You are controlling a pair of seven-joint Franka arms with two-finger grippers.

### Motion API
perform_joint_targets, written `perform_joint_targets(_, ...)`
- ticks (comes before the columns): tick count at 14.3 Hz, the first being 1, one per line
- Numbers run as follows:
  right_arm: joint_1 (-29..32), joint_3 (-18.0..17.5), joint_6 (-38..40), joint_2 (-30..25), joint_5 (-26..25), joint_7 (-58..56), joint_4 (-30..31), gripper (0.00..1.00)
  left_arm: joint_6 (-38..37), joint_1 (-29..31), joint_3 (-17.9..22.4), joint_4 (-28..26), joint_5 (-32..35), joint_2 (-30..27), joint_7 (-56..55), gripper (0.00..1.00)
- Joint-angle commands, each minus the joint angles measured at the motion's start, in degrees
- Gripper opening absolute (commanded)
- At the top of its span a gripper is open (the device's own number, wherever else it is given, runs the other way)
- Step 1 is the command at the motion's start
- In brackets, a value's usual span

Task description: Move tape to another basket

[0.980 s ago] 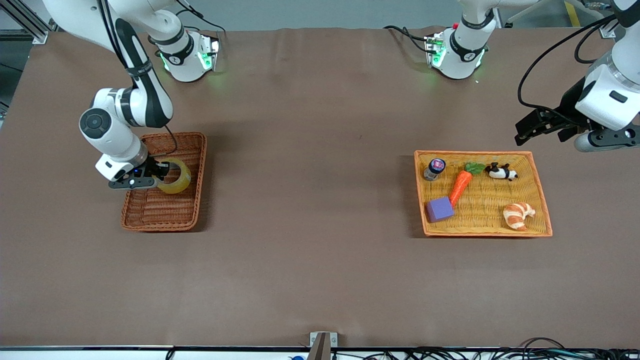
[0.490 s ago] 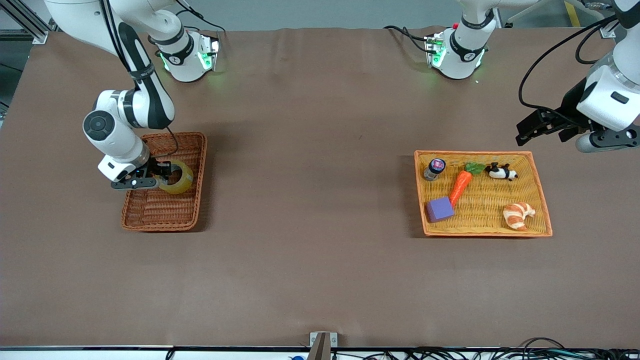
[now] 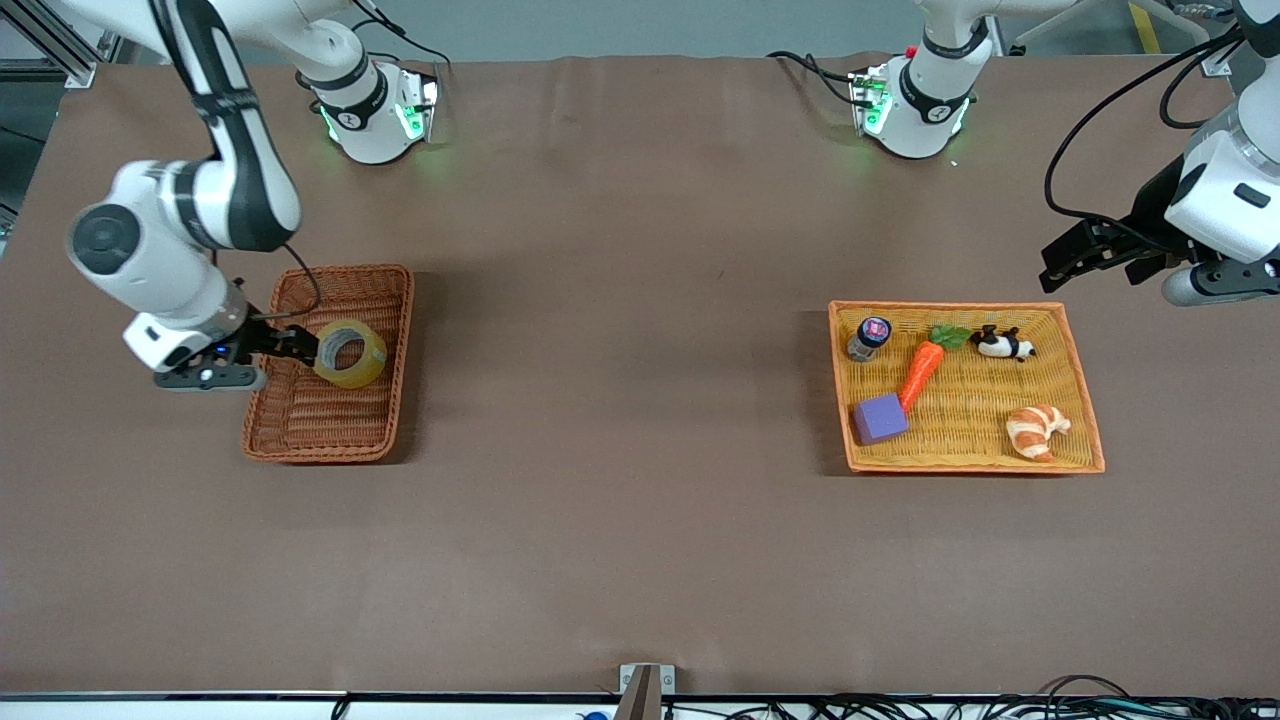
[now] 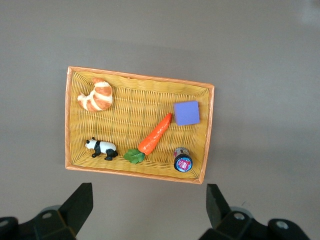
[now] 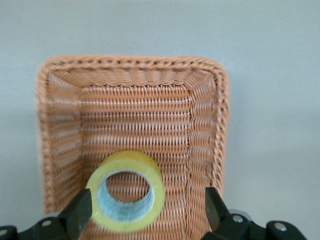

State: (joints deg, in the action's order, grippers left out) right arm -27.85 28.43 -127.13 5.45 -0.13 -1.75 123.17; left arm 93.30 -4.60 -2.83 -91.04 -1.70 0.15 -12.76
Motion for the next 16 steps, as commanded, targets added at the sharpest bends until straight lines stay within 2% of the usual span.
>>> perform_joint_targets(1,0.6,-0.6,13.7,-0.1,-0.9,3.8,-11.4,1.0,0.0,0.3,0.0,1.1,-0.4,-0.3,1.1,1.0)
perform_joint_targets(4,0.3,-0.7,24.2,-0.2,-0.9,4.4,-21.6,1.0,0.0,0.2,0.0,1.6,-0.2,-0.6,1.1,1.0)
perform_joint_targets(6,0.3,-0.8,29.4,-0.2,-0.9,9.1,-26.6,1.0,0.0,0.2,0.0,1.6,-0.1,-0.7,1.1,1.0)
perform_joint_targets(9,0.9,-1.4,34.3,-0.4,-0.8,10.3,-30.7,1.0,0.0,0.1,-0.2,1.5,-0.1,-0.7,1.1,1.0)
perform_joint_targets(10,2.8,-2.6,34.8,-0.9,-0.7,10.4,-31.2,1.0,0.0,0.1,-0.2,1.5,-0.1,-0.7,1.1,1.0)
perform_joint_targets(13,17.4,-16.6,38.7,-3.0,-0.4,10.2,-33.9,1.0,-0.2,0.1,-0.3,1.5,-0.1,-0.9,1.1,1.0)
perform_joint_targets(14,20.2,-19.0,40.0,-3.8,-0.5,10.0,-34.0,1.0,-0.4,-0.1,-0.5,1.3,-0.1,-1.1,1.1,1.0)
perform_joint_targets(16,21.7,-20.0,42.4,-6.5,-0.5,9.9,-33.5,1.0,-1.0,-0.1,-0.9,1.4,-0.1,-1.6,1.3,1.0)
